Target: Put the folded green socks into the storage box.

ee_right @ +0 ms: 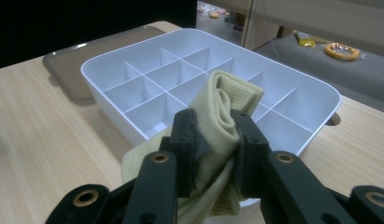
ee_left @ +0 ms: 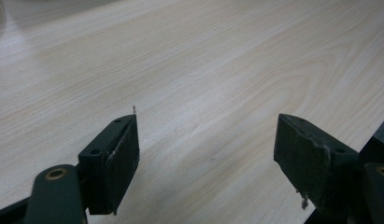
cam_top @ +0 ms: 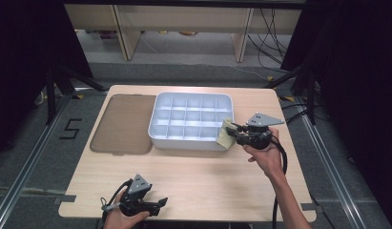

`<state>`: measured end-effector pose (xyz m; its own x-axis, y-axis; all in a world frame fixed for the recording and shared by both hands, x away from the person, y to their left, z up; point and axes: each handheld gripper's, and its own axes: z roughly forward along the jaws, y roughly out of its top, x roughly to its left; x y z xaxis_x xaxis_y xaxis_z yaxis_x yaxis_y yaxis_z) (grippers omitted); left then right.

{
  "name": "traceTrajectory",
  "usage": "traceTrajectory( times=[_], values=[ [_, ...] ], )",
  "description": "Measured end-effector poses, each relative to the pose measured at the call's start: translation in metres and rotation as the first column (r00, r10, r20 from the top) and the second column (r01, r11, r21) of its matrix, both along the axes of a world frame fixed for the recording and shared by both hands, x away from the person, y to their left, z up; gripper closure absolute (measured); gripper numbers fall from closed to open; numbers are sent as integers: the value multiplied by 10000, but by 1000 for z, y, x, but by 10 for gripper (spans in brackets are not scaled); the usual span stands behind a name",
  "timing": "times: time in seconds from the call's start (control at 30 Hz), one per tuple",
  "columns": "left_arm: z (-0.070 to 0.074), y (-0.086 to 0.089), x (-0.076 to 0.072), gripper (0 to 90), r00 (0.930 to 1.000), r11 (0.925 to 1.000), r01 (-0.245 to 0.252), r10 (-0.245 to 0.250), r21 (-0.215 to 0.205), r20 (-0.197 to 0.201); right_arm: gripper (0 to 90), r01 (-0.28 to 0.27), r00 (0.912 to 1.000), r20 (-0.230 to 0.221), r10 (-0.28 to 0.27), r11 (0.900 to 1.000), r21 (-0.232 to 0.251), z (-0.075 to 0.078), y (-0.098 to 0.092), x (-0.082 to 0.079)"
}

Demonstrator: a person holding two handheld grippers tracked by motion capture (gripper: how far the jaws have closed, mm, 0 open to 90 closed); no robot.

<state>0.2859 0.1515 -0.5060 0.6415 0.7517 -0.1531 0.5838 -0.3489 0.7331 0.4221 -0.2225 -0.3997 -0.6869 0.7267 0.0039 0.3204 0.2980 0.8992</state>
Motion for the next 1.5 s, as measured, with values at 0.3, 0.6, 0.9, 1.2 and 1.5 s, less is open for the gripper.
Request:
traceTrajectory(
  times=[0.3, 0.6, 0.9, 1.2, 1.5],
  values=[
    [0, 1, 1, 221, 10000, 9994, 25, -24, 348, -26, 730, 309, 9995, -96, -309, 9995, -66, 1, -3, 14],
    [2, 4, 1, 220, 9998, 9988, 199, -198, 440, -30, 729, 553, 9984, 104, -550, 9982, -249, -1, 2, 28],
    [1, 2, 0, 220, 9999, 9992, 135, -135, 378, -9, 728, 792, 9966, 286, -777, 9954, -547, -10, 2, 42],
    [0, 2, 0, 220, 10000, 9996, 14, -15, 271, 13, 728, 866, 9957, 443, -812, 9869, -1363, -19, 7, 51],
    [0, 1, 0, 220, 9999, 9996, -90, 93, 255, -140, 728, 857, 9957, 518, -769, 9765, -1978, -26, 12, 55]
  ],
)
